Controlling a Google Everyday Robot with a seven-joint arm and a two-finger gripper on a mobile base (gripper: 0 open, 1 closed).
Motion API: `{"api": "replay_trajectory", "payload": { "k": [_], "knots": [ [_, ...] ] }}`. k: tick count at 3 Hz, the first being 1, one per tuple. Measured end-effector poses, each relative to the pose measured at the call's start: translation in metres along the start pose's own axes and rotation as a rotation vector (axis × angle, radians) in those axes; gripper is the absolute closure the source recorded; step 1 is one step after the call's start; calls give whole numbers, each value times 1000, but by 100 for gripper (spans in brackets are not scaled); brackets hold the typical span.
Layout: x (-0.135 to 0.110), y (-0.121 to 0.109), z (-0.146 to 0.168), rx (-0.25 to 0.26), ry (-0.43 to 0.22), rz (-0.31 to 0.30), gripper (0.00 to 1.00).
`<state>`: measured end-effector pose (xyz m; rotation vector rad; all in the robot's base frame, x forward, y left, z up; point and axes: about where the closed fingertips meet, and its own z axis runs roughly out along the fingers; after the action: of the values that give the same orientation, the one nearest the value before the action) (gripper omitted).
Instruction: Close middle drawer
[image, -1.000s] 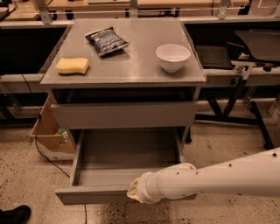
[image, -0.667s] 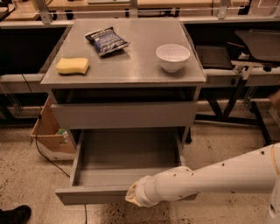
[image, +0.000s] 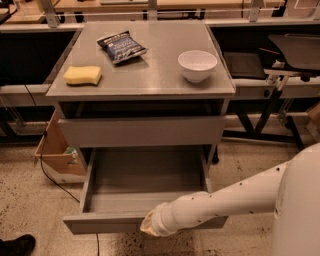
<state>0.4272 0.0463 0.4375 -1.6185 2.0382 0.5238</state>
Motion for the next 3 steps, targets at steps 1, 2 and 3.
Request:
{"api": "replay_trajectory", "payload": {
  "k": [1, 2, 3],
  "knots": [
    [4, -15, 16, 18, -4, 12, 100],
    [9, -55, 14, 119, -3, -4, 100],
    [11, -83, 5, 200, -4, -12, 100]
  ]
}}
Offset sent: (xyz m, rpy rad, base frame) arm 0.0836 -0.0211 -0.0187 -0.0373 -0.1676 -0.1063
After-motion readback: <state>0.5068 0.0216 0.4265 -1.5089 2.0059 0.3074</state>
